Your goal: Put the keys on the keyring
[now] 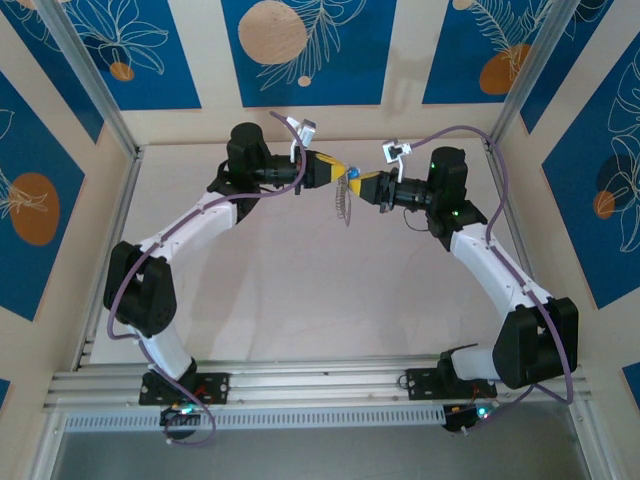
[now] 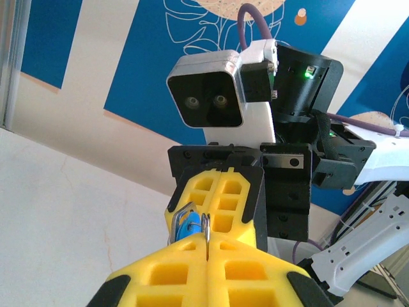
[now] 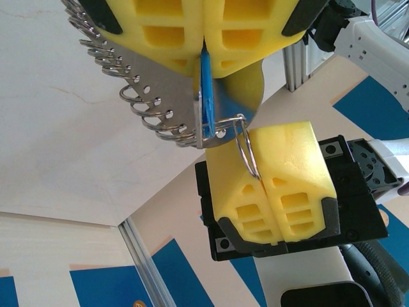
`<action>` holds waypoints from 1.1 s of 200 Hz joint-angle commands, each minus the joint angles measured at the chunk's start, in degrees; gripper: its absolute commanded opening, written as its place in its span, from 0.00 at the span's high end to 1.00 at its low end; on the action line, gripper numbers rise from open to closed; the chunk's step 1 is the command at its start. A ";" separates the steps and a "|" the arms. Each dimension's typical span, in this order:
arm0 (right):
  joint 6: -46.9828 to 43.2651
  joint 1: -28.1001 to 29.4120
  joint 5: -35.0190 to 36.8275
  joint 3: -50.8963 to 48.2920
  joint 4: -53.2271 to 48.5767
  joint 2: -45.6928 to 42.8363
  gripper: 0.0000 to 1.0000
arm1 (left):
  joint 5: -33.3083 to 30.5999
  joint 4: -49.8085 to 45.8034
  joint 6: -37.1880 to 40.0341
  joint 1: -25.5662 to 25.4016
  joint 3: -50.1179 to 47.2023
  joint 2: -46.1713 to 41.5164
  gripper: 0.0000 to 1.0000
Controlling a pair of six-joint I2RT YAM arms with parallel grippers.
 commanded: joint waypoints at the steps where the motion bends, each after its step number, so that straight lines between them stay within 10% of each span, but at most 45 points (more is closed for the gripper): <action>1: -1.85 -0.27 -0.01 3.40 -2.39 -1.54 1.00 | 0.63 0.59 2.28 -0.39 1.59 -2.20 1.00; 134: -3.42 -0.67 0.91 7.10 -5.83 -0.80 1.00 | 0.02 -0.60 3.71 -0.30 0.73 -2.55 1.00; 169: -4.48 -0.89 1.33 9.11 -9.70 1.42 1.00 | -1.05 2.65 1.70 0.87 -1.22 -3.26 0.70; 220: -4.29 -1.17 0.93 10.21 -11.53 6.27 1.00 | -1.26 15.63 -8.34 4.43 -6.35 -3.56 0.62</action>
